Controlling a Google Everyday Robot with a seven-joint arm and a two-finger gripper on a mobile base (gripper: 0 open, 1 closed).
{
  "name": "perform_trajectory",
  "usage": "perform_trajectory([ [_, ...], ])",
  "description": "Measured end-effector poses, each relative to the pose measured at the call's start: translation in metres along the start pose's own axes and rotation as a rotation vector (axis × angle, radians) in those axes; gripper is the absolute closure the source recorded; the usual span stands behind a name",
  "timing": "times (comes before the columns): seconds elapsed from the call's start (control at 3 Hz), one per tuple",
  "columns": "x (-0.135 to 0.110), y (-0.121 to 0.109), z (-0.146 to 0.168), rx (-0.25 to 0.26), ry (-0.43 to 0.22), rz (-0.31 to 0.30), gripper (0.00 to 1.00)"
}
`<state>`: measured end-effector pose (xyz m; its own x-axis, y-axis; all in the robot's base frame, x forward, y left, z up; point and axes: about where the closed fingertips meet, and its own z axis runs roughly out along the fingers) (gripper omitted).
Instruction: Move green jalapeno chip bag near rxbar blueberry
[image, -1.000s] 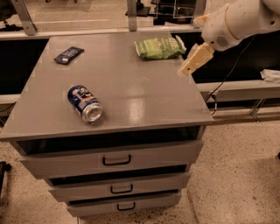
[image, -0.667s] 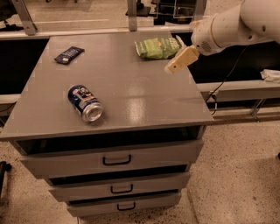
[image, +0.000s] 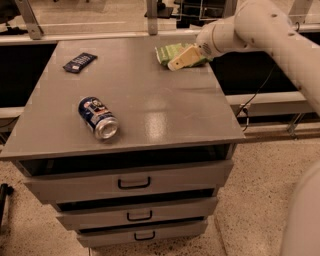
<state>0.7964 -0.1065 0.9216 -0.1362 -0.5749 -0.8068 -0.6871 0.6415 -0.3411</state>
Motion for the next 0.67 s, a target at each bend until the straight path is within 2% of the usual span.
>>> perform_trajectory([
  [0.33,-0.002,-0.014,0.039,0.027,0.009,0.061,0.00],
  [0.67,0.009,-0.021,0.064,0.037,0.034,0.121,0.00],
])
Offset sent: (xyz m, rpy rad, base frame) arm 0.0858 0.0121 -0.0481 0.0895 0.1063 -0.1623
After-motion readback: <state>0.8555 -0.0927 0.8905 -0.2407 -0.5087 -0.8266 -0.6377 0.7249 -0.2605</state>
